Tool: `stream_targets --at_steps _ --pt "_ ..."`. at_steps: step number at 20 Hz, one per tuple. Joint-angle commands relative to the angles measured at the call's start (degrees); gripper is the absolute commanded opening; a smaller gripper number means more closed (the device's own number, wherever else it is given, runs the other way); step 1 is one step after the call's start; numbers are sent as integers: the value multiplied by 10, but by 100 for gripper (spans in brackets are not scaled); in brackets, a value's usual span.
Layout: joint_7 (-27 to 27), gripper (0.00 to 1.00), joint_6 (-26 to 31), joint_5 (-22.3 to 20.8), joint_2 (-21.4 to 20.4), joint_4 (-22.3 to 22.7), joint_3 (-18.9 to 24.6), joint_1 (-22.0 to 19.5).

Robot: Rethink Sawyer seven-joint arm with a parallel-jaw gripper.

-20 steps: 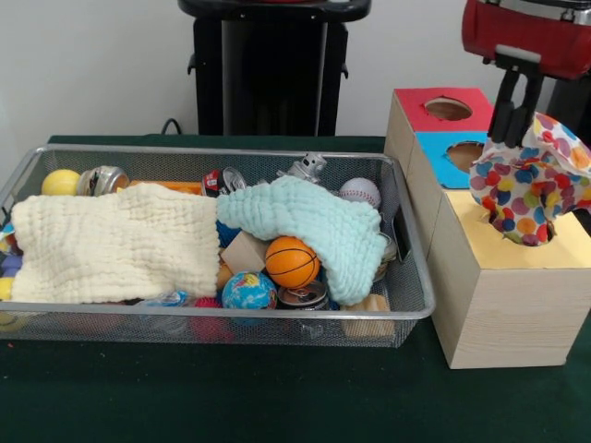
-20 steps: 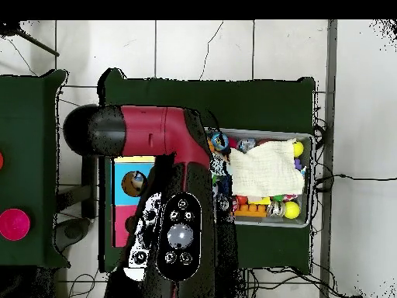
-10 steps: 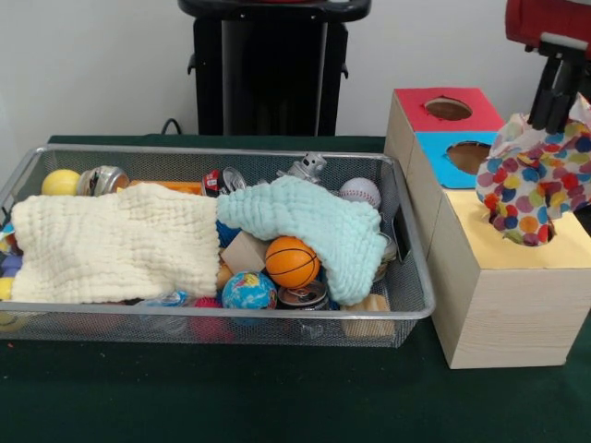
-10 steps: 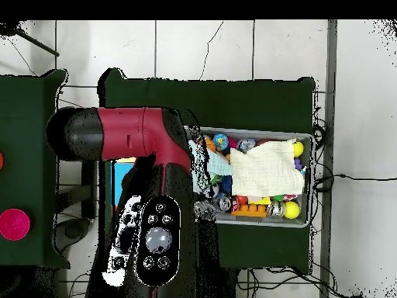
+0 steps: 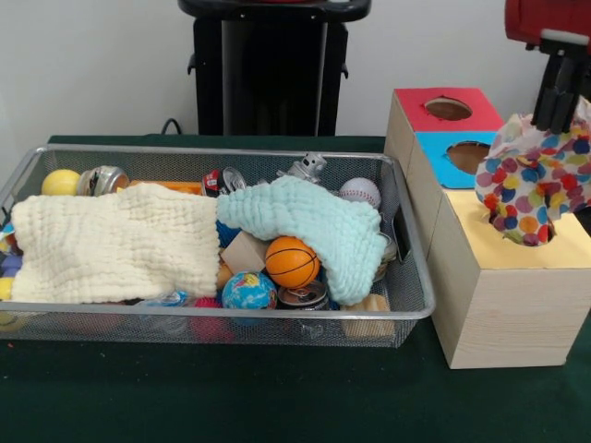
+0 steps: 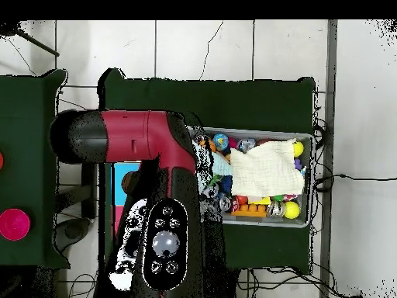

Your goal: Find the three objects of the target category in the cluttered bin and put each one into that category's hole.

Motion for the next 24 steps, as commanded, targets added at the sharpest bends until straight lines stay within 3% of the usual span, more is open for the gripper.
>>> stream_targets --at_steps 1,9,15,24 --pt "-27 0 -45 -28 32 60 51 -35" --pt "-10 0 -82 -41 55 60 47 -30" --pt "43 0 -121 -49 77 58 28 -4" --pt "63 0 -78 -31 95 56 26 21"
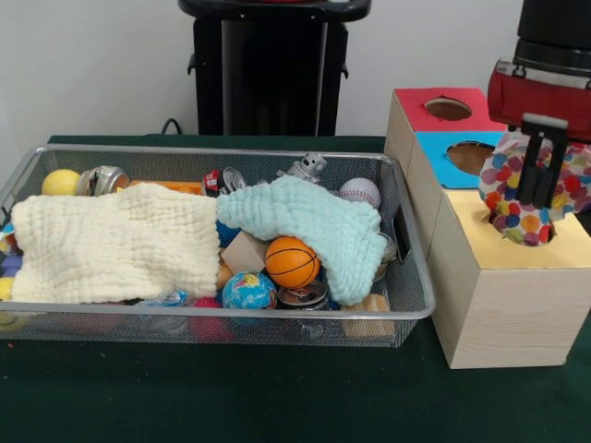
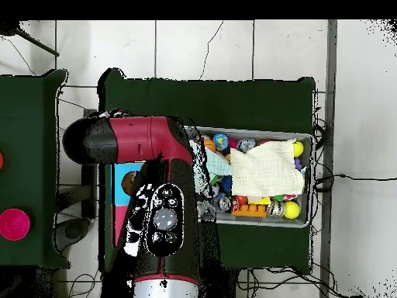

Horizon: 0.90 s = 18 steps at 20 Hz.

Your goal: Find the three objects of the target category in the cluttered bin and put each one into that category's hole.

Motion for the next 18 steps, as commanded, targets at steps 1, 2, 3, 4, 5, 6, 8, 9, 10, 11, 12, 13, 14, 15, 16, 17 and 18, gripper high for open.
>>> stream_targets --at_steps 1,2,3,4,5,6,8,9,10,11,12,13,14,15,16,17,18 --pt "68 0 25 2 37 55 19 20" --pt "74 0 29 6 37 58 19 23" --pt "77 0 29 9 39 60 19 25" --pt "81 0 28 12 43 62 20 26" --pt "79 0 23 13 49 64 24 25" --pt "78 0 11 9 57 64 23 27" --pt "78 0 -33 1 70 71 21 28" --pt "79 0 -56 -4 76 76 20 28" --pt "69 0 -68 -10 78 78 22 23" --pt "59 0 -86 -15 80 83 27 16" --pt "43 0 -103 -19 82 90 39 3" --pt "31 0 -123 -27 86 93 44 -4" --pt "19 0 -143 -35 89 95 50 -12" --pt "8 0 -165 -35 91 104 66 -27" --pt "2 0 -182 -44 95 103 67 -29" --pt "6 0 -199 -54 97 98 55 -21" --pt "7 0 -207 -55 98 99 53 -21"
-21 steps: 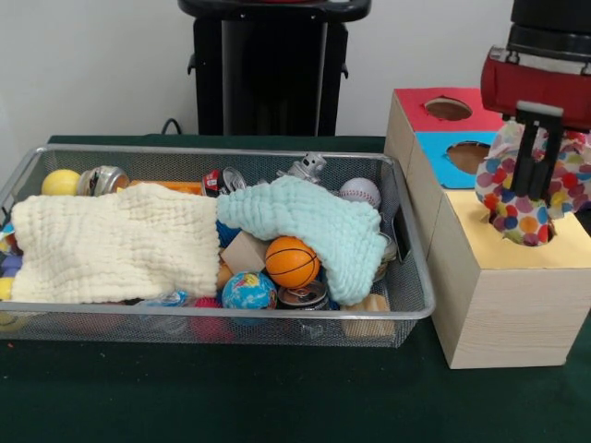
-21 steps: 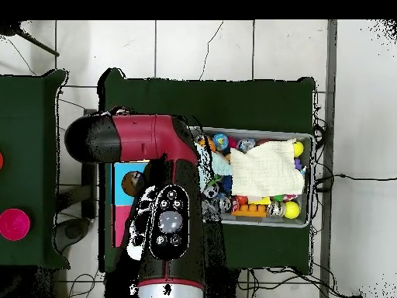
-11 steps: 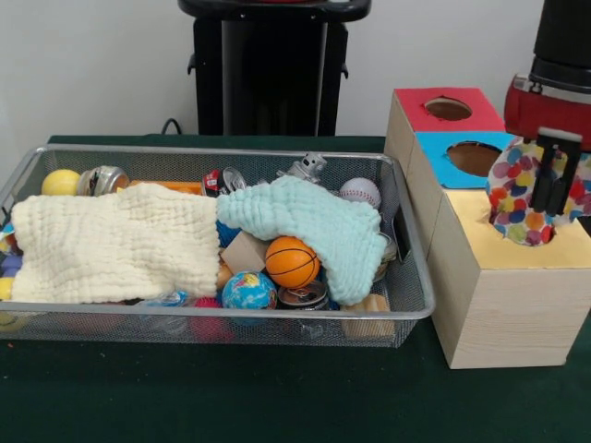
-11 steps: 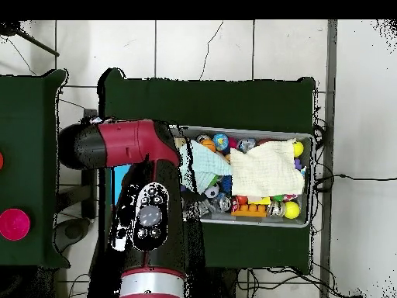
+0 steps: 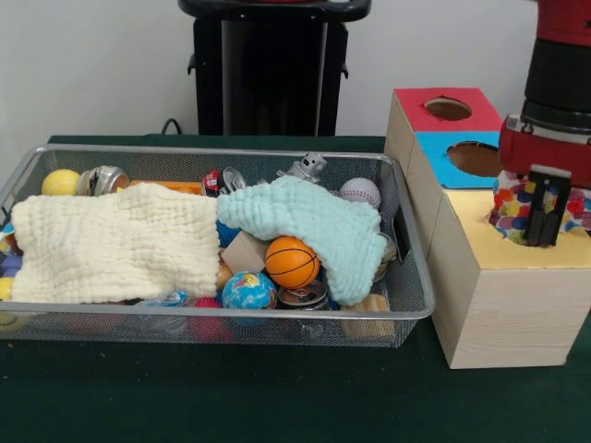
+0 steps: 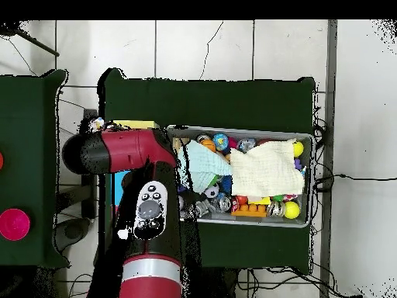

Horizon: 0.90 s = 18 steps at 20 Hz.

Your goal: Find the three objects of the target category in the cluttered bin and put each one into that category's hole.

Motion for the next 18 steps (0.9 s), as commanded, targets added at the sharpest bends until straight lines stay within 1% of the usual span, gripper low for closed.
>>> stream_targets --at_steps 1,3,4,6,8,9,10,12,14,16,18 --pt "-1 0 -128 -54 48 82 55 -52" --pt "-24 0 -116 -58 39 88 67 -69" --pt "-36 0 -108 -57 33 95 80 -83" --pt "-60 0 -78 -52 19 110 104 -110" --pt "-78 0 -35 -42 6 129 132 -138" --pt "-78 0 -20 -36 6 138 143 -148" --pt "-71 0 -18 -33 11 147 153 -154" --pt "-42 0 -45 -48 33 141 142 -137" --pt "-3 0 -84 -55 50 135 130 -119" --pt "19 0 -82 -52 50 131 116 -103" --pt "23 0 -53 -45 36 136 112 -98"
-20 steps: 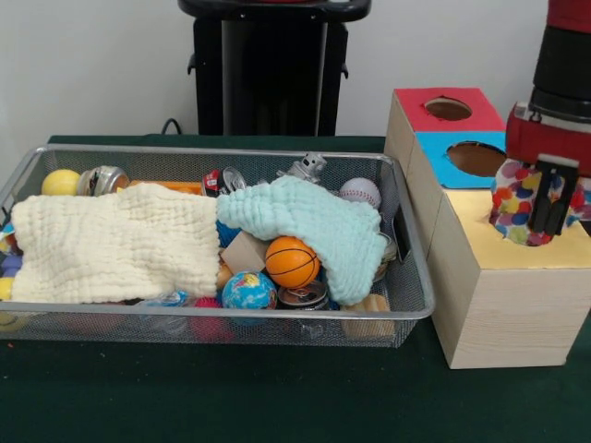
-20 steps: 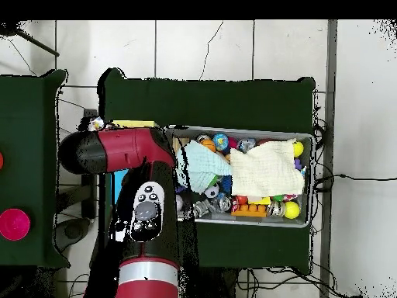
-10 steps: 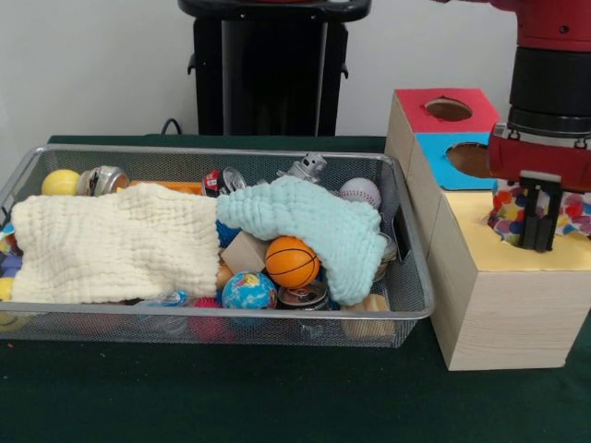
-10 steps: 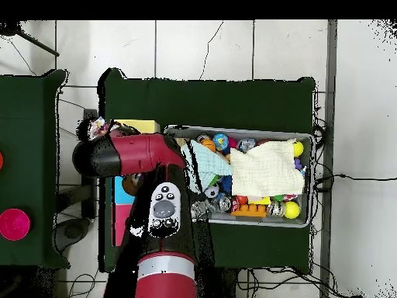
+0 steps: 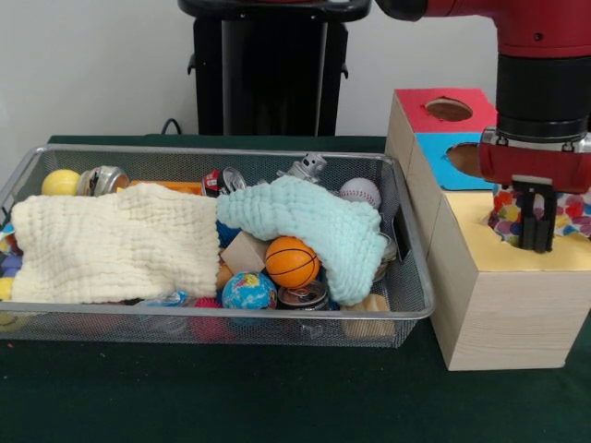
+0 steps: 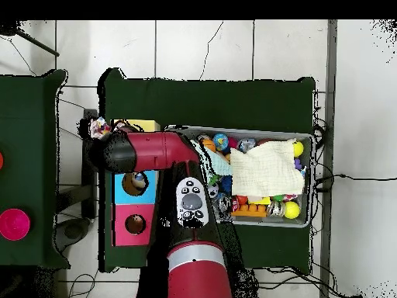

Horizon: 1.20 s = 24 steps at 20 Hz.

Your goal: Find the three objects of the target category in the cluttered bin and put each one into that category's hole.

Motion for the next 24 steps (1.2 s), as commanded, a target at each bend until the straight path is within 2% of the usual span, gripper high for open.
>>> stream_targets --at_steps 1,9,13,16,20,24 --pt "23 0 13 -28 58 74 1 -1" --pt "45 0 81 -25 40 77 -41 35" --pt "44 0 89 -18 -3 95 -50 45" --pt "32 0 60 -20 -17 93 -50 37" --pt "20 0 63 -17 -26 75 -50 24" --pt "8 0 96 -3 -46 61 -35 7"
